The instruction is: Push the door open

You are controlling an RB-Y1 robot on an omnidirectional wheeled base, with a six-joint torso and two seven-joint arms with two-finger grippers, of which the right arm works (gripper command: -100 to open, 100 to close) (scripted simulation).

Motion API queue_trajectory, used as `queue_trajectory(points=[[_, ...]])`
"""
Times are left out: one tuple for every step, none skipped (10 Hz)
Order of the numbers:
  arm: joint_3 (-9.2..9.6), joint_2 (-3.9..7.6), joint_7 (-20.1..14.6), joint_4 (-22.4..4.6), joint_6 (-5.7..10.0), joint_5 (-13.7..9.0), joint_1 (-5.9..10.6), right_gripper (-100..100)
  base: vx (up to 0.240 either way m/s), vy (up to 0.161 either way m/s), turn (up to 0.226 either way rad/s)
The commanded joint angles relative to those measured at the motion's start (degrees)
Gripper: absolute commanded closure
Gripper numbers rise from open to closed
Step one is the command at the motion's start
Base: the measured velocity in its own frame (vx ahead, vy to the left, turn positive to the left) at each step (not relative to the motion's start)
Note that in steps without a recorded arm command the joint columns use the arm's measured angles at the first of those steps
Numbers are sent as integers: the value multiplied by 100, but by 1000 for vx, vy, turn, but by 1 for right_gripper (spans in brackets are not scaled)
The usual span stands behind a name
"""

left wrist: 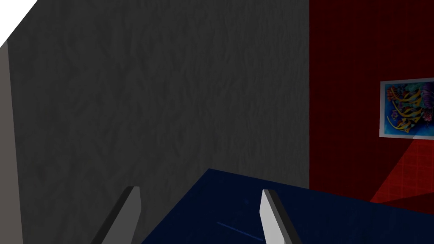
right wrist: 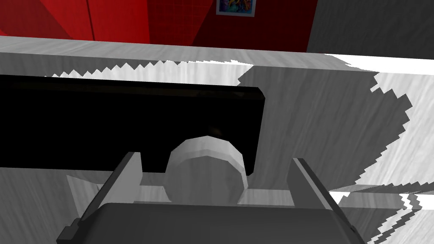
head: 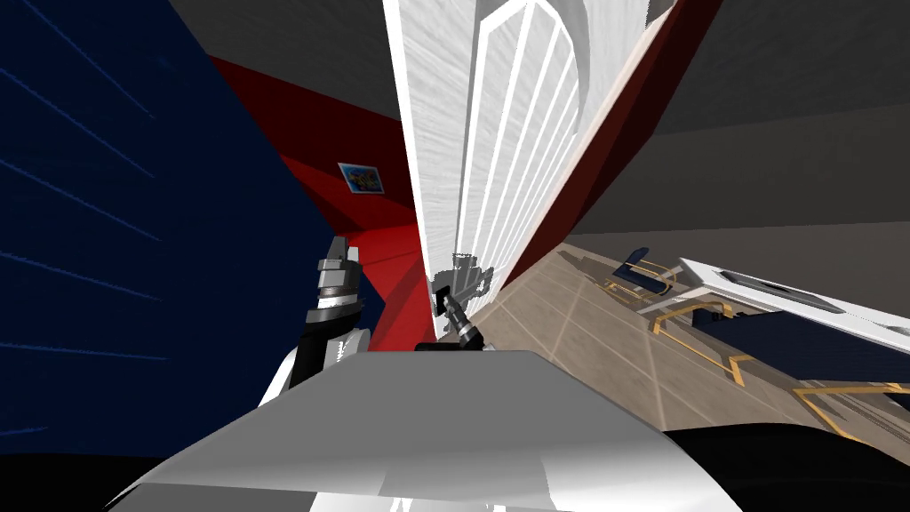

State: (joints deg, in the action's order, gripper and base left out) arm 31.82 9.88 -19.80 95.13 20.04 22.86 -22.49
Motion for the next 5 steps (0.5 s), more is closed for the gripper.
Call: queue_trajectory(points=[[0,0,0,0,0,0,0,-100,82,49,2],[0,0,0,0,0,0,0,100,-12,-5,-6],[0,0,0,0,0,0,0,100,-26,-16,19],[0,0,0,0,0,0,0,100,-11,-9,14],[0,0,0,0,0,0,0,100,0,0,0]])
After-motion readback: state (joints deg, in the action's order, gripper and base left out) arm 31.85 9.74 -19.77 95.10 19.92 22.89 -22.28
